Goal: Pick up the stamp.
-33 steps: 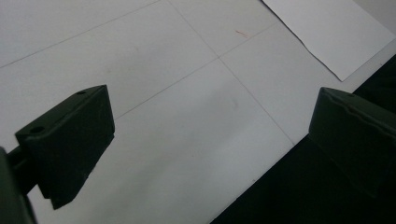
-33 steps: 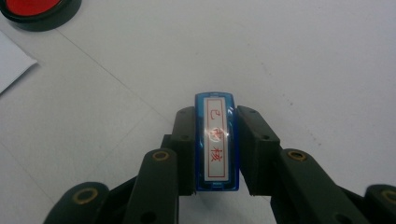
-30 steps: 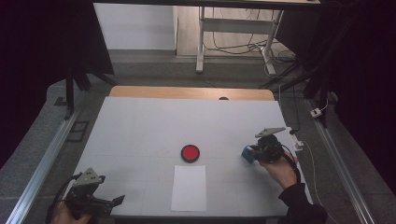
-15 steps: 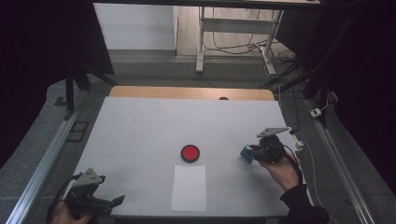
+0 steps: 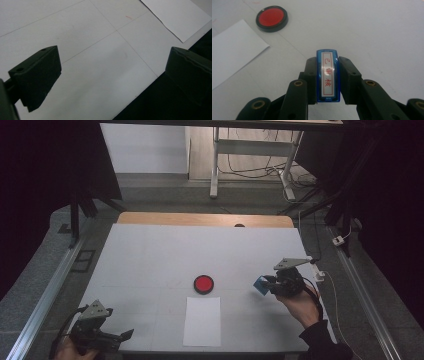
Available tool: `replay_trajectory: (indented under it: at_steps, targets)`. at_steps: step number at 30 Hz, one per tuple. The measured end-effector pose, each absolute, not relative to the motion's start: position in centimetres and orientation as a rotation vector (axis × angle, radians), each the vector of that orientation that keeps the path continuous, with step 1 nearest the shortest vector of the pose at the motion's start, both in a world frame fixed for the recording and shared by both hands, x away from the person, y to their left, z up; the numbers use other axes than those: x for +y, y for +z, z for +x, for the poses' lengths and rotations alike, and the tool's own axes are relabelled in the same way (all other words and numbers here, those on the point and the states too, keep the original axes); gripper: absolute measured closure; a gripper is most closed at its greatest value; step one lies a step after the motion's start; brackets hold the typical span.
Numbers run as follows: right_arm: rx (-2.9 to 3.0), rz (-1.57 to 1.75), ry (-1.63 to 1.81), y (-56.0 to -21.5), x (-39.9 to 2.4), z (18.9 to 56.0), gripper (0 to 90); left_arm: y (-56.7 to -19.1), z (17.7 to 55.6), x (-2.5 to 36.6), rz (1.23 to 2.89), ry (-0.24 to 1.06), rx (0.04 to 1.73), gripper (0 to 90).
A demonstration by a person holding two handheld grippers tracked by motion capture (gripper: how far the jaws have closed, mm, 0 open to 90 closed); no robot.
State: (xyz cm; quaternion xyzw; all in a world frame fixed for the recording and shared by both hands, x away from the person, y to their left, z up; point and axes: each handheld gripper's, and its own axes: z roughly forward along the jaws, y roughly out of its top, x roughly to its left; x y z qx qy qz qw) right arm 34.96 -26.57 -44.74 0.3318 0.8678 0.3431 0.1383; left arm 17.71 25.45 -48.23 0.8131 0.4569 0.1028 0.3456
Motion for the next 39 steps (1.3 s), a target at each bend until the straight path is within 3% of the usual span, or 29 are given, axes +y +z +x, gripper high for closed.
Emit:
replay_trajectory:
  at_steps: [39]
  targets:
    - [2.677, 0.675, 1.218, -43.5, -18.3, 30.1, 70.5, -48.2, 17.7, 25.4, 2.117, 0.262, 1.182, 0.9]
